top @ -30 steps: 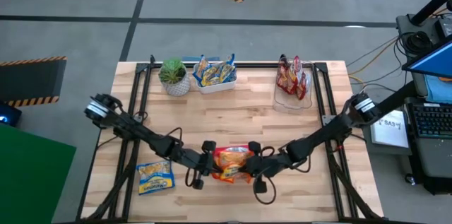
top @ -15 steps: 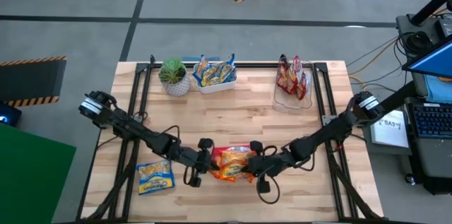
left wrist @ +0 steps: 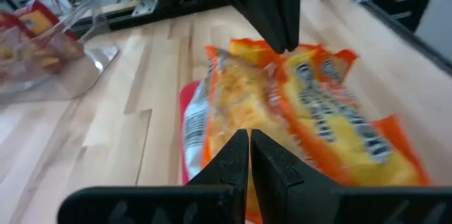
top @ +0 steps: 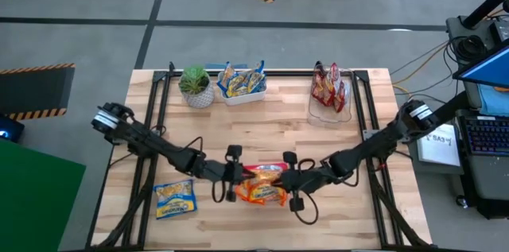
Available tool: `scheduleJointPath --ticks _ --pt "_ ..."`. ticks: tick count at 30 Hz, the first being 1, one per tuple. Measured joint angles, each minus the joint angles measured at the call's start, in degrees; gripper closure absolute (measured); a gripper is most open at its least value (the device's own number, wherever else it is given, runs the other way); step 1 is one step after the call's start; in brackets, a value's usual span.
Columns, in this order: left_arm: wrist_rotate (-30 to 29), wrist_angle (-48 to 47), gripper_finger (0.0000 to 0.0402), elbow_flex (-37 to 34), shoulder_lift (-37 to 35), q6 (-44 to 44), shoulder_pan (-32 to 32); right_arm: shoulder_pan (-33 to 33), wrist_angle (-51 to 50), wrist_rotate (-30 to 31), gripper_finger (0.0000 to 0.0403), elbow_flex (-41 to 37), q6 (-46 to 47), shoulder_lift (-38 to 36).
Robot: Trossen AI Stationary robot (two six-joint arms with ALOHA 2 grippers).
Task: Sort Maruchan noodles
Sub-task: Put the orange noodle pack into the red bin
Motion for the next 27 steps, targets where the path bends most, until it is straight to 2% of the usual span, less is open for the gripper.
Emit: scheduleJointPath --ticks 4,9,13,24,27 --pt "0.01 0.03 0.0401 0.00 2.05 -0.88 0.95 -1.65 0.56 0.00 0.0390 -1.94 0.14 0.12" --pt "-0.03 -1.27 0.0401 0.00 2.62 -2.00 1.02 -3.37 8.36 -0.49 0.0390 -7.77 2.34 0.67" --pt "-0.15 -3.90 0.0401 0.02 2.41 -3.88 1.11 -3.89 10.04 -0.48 0.0390 -9.99 3.73 0.59" --pt "-0.06 -6.06 0.0401 0.00 -2.97 -4.19 0.85 -3.87 9.67 -2.22 0.0390 -8.00 1.93 -1.96" --pt "1.98 -6.01 0.0402 0.02 -4.02 -3.97 0.35 -3.09 9.48 -3.28 0.0390 -7.65 2.26 -2.73"
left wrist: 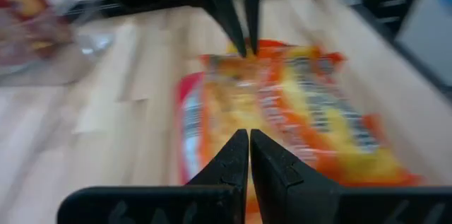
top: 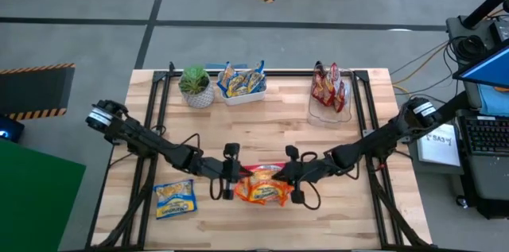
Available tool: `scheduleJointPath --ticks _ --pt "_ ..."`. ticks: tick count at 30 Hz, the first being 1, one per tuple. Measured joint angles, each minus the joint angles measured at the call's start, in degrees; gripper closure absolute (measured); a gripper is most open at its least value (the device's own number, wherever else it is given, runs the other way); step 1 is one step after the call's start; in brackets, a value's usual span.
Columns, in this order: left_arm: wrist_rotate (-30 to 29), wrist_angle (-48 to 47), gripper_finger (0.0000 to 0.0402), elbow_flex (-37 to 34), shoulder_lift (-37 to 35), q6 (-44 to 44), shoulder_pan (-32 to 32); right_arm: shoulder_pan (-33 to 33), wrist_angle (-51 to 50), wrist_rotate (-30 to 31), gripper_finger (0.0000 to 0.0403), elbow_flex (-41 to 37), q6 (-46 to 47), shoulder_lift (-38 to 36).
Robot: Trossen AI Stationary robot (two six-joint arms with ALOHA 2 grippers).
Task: Sort Maruchan noodles
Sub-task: Put the orange noodle pack into the red bin
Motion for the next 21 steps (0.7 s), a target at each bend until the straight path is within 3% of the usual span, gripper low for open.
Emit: scheduleJointPath --ticks 5,11,15,21 --pt "7.60 2.14 0.0402 0.13 0.08 -0.01 -1.24 2.28 0.07 -1.74 0.0390 0.44 0.87 -0.11" --pt "10.21 2.94 0.0402 0.15 1.26 0.00 -3.16 3.94 0.17 -9.14 0.0390 0.44 3.67 -0.11" --pt "14.88 3.43 0.0402 0.17 2.76 -0.72 -3.39 4.68 0.23 -9.35 0.0390 0.46 4.61 -0.11" --pt "15.11 4.53 0.0402 0.18 4.41 -0.90 -3.21 4.70 0.30 -8.96 0.0390 0.48 4.92 0.38"
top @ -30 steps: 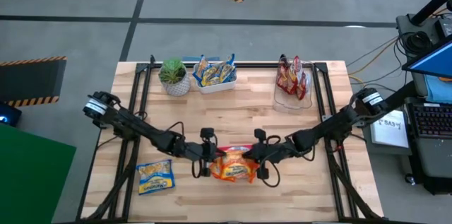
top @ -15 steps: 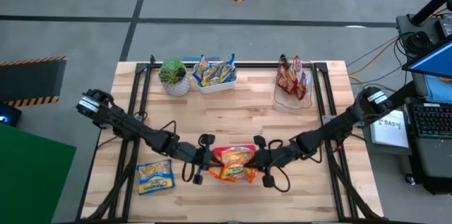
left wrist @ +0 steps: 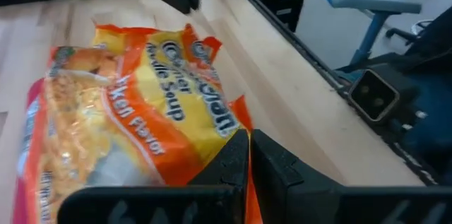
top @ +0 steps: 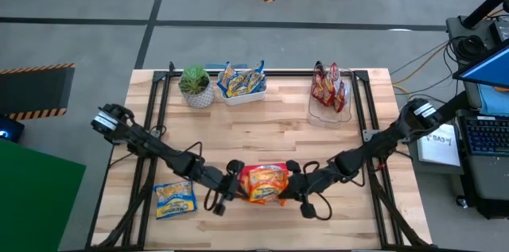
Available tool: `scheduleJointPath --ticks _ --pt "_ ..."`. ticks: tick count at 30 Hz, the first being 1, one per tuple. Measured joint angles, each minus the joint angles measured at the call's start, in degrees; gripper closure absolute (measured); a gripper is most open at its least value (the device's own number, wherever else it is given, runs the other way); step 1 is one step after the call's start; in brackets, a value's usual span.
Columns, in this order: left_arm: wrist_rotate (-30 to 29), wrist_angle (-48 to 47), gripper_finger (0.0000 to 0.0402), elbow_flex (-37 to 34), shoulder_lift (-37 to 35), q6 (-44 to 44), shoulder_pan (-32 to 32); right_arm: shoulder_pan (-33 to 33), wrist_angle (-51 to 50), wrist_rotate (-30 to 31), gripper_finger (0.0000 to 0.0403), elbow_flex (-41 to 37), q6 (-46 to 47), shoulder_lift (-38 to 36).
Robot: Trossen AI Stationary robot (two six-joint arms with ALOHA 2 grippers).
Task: Sort Maruchan noodles
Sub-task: Put the orange noodle pack into the red bin
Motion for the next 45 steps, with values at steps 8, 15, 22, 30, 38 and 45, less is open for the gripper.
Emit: scheduleJointPath --ticks 8,15,22,30,38,45 --pt "-1.59 1.15 0.0402 0.04 1.82 -0.26 1.04 -0.90 -0.64 4.48 0.0390 0.07 0.13 3.35" --pt "-1.57 1.39 0.0402 0.07 3.63 -3.23 2.40 -1.14 -1.91 6.35 0.0390 0.07 1.25 3.27" --pt "-1.59 -1.15 0.0402 0.07 3.57 -6.10 2.54 -1.14 -3.60 6.02 0.0390 0.07 3.13 4.87" --pt "-1.55 -3.69 0.0402 -0.08 1.81 -7.06 2.54 -1.16 -5.29 5.68 0.0390 0.22 3.19 4.14" --pt "-1.94 -3.13 0.0402 -0.11 -1.18 -2.32 2.56 -1.16 -7.63 5.54 0.0390 3.65 -0.37 2.44" --pt "-10.65 0.48 0.0402 -0.11 -0.90 5.41 3.36 -2.31 -7.38 10.63 0.0390 4.46 -7.13 2.44"
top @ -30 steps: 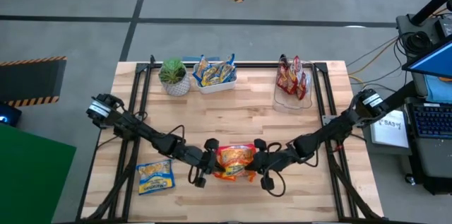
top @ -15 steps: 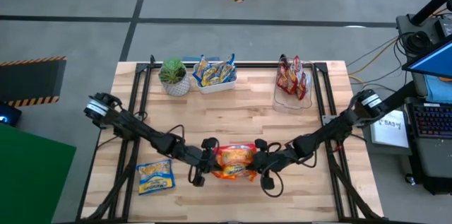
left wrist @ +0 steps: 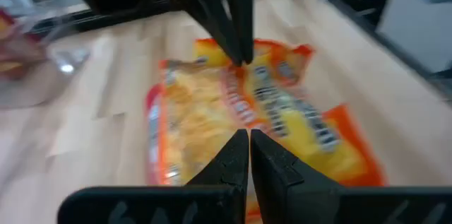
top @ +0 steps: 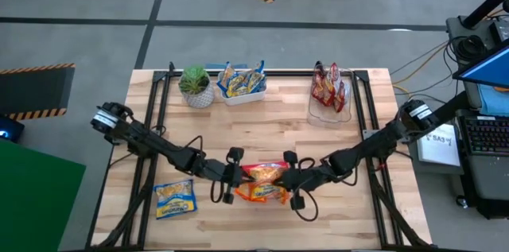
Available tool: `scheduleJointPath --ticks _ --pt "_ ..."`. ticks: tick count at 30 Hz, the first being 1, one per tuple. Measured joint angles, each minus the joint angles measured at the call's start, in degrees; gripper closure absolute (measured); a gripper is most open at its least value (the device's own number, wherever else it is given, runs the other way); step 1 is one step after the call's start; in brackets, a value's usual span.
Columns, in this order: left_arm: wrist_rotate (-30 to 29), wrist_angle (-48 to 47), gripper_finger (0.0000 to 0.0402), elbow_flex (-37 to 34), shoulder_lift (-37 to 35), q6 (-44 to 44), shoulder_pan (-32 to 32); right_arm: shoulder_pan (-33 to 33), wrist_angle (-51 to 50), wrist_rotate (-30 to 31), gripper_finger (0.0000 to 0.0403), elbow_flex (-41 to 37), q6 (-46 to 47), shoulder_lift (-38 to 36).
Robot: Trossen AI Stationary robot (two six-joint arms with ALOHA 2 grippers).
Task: Sort Maruchan noodles
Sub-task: Put the orange noodle pack into the red bin, then put the blue noodle pack into the white bin
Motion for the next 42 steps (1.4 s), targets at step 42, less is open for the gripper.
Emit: scheduleJointPath --ticks 42 --pt "8.98 -68.36 0.0402 19.43 -5.06 -31.83 -2.21 -2.21 -3.09 2.18 0.0390 -2.80 -16.29 -16.98"
